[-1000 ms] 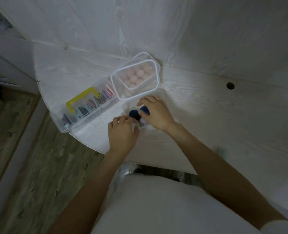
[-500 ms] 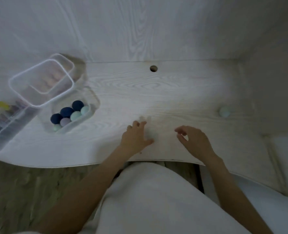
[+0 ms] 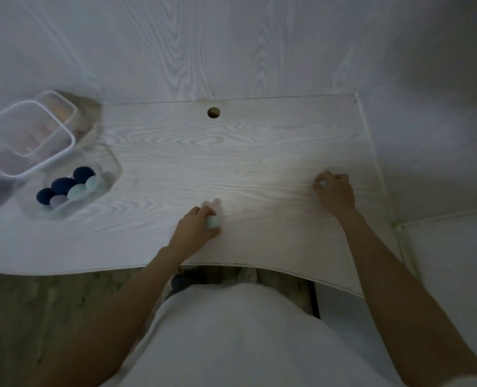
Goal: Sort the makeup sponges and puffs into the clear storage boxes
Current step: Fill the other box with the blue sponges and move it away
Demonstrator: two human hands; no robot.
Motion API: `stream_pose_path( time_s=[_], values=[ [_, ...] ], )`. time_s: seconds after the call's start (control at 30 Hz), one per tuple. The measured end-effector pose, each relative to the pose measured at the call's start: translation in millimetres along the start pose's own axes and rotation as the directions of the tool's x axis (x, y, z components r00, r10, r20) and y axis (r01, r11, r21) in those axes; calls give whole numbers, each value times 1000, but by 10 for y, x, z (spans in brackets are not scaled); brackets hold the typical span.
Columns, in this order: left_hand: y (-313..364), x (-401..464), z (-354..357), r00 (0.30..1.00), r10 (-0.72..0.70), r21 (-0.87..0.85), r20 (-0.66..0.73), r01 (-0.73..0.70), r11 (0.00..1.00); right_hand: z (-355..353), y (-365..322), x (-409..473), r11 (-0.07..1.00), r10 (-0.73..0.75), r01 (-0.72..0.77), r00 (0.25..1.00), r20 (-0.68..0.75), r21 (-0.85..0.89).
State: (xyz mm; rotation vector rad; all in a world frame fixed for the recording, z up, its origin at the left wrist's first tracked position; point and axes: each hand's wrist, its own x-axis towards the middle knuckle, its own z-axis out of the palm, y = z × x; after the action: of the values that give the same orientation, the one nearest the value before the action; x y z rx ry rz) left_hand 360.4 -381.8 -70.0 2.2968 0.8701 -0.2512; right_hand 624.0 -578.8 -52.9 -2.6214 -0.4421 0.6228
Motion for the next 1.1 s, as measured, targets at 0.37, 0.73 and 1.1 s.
stream_pose_path(
  time_s=[0.37, 0.73, 1.1],
  values=[
    [-571, -479, -696, 901, -422, -887, -99, 112, 448, 974, -1572, -831, 891, -448, 388, 838, 312, 235],
    [-2208, -727, -2059, 691, -468, -605, -550, 56, 795, 1976, -3305, -1273, 778, -556, 470, 824, 107, 417],
    [-2652, -227, -2060, 778, 3, 22, -629, 14, 1000, 2193, -3751, -1368, 765, -448, 332, 890, 86, 552]
  ],
)
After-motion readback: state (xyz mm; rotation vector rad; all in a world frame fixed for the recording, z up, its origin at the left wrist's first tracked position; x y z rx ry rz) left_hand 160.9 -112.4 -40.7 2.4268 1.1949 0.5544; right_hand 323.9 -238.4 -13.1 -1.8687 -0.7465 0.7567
